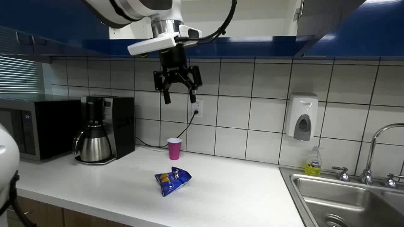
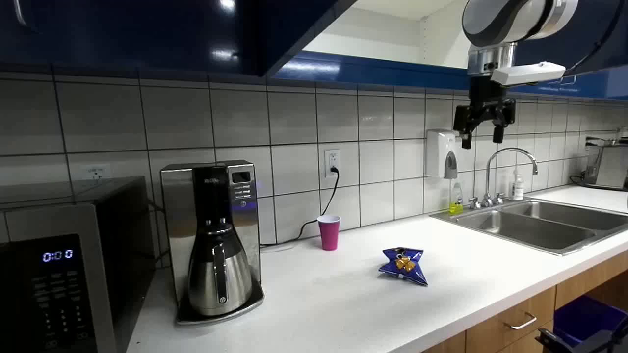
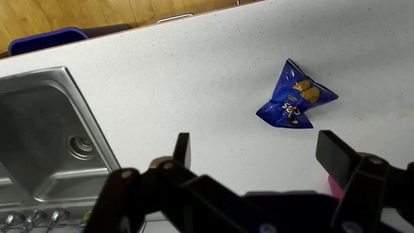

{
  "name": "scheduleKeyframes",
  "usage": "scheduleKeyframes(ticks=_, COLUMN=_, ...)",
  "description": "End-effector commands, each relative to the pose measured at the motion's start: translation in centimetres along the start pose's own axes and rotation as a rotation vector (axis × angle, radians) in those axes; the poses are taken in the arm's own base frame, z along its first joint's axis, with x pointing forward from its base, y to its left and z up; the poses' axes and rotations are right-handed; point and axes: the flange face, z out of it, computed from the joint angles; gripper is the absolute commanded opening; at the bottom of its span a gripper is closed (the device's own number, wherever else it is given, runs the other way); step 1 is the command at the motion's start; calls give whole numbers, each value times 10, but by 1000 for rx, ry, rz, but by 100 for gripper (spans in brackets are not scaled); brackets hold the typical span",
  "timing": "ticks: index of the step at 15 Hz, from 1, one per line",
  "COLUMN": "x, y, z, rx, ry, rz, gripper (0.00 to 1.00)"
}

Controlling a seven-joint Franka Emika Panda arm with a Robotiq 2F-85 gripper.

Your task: Put the small snack in the cabinet

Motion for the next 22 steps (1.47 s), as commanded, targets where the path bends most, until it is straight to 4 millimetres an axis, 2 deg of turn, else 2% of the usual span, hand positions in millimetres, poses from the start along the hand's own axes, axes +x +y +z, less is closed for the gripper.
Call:
scheduleKeyframes(ticks=1, x=0, y=0, z=-1, rx=0, ry=-1, rz=0, gripper=100)
scheduleKeyframes(ticks=2, x=0, y=0, z=-1, rx=0, ry=-1, rz=0, gripper=100)
scheduleKeyframes(ticks=5, x=4, y=-13, z=19, rx=33, ry=-3, rz=39, gripper=100)
scheduleKeyframes(ticks=12, x=21, y=-58, z=103, rx=90, ry=-36, rz=174, gripper=100)
scheduleKeyframes(ticks=16, x=35, y=-79, z=143, rx=78, ry=-31, rz=270, gripper=100)
scheduleKeyframes(ticks=19, x=46, y=-88, z=169, rx=79, ry=-43, rz=332, gripper=100)
scheduleKeyframes(ticks=22, x=53, y=-87, z=193, rx=80, ry=-58, rz=403, gripper=100)
